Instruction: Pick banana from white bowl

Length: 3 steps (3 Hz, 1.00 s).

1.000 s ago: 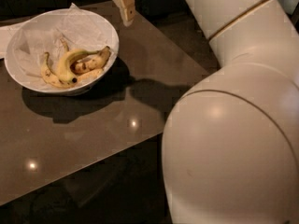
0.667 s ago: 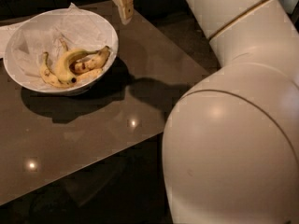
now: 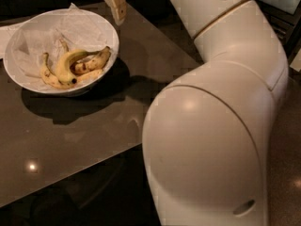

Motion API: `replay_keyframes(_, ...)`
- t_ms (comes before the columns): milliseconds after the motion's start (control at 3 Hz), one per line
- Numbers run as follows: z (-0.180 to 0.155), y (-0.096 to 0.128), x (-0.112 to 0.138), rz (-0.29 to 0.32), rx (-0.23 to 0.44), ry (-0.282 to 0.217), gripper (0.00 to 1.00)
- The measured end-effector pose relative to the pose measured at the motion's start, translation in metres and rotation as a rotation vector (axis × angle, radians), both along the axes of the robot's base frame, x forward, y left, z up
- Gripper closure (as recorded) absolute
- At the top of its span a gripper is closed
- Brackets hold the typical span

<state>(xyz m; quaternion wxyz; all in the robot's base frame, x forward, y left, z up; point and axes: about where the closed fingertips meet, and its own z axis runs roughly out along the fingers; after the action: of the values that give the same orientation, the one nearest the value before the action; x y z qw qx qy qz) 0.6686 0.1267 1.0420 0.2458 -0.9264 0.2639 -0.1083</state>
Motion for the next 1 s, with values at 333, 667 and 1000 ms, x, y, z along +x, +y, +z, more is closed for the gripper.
replay_keyframes(333,-0.008,0.011,0.004,0.028,-0.024,0.012,0.16)
replay_keyframes(667,-0.019,0.023,0.008,0.048,-0.04,0.032,0.37)
replay_keyframes(1000,-0.027,0.036,0.012,0.067,-0.034,0.053,0.45)
